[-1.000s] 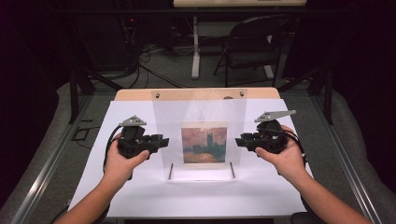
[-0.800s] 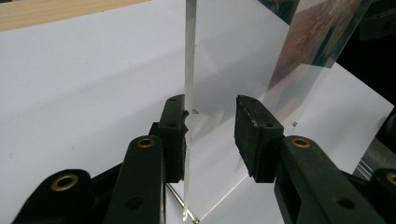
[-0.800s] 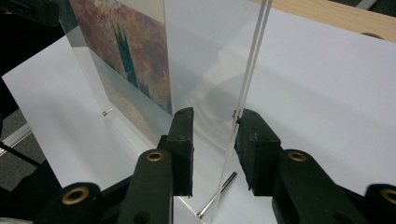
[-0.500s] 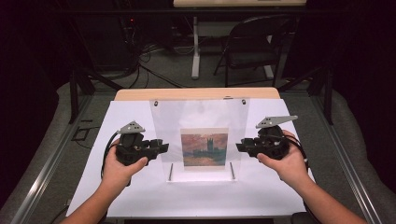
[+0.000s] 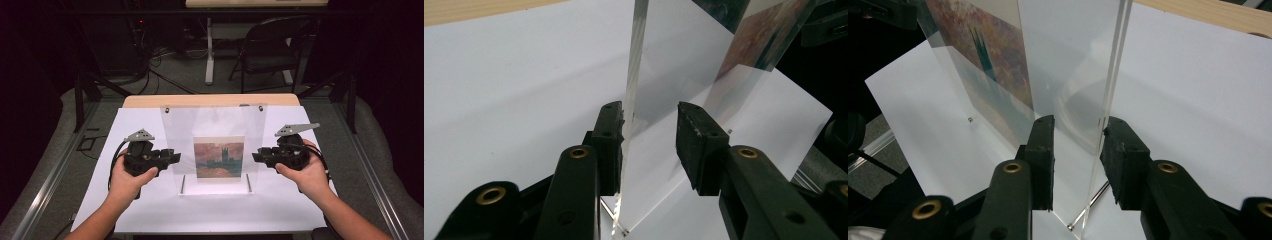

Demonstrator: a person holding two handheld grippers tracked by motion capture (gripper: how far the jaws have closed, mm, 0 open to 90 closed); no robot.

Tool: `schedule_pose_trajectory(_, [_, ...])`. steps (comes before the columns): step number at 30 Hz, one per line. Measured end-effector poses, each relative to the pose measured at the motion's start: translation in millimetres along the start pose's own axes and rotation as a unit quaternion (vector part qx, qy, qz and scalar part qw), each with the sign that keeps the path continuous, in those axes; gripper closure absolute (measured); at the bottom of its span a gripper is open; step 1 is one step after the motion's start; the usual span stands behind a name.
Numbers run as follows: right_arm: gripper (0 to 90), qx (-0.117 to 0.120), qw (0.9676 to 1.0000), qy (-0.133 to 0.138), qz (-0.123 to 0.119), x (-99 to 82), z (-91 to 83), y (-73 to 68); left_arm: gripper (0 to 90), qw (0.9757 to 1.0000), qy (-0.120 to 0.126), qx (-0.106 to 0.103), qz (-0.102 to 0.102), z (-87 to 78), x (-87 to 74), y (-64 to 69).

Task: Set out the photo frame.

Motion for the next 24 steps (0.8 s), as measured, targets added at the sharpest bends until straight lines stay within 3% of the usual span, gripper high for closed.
schedule_pose_trajectory(4, [66.4, 0.002, 1.0000, -0.001, -0.001, -0.4, -0.9, -0.5, 63.7, 1.0000, 0.000, 0.003, 0.006, -0.8, -0.3, -0.1])
schedule_pose_trajectory(15, [61.5, 0.002, 1.0000, -0.002, 0.002, -6.9, -2.5, 4.3, 57.4, 1.0000, 0.004, 0.003, -0.008, -9.2, -2.2, -4.2])
schedule_pose_trajectory(24, [60.2, -0.008, 0.9999, -0.005, -0.009, -13.1, -14.0, 3.4, 54.7, 0.9997, 0.008, 0.024, 0.000, -20.7, -8.8, -9.0])
Point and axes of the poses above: each handheld gripper's, and its own axes: z roughly forward along the jaws, x roughly out of its top, y roughly to its right, the point moved 10 cm from there along z, roughly forward along the jaws, and after that the axes turned 10 degrees about -z, right-handed, at the moved point
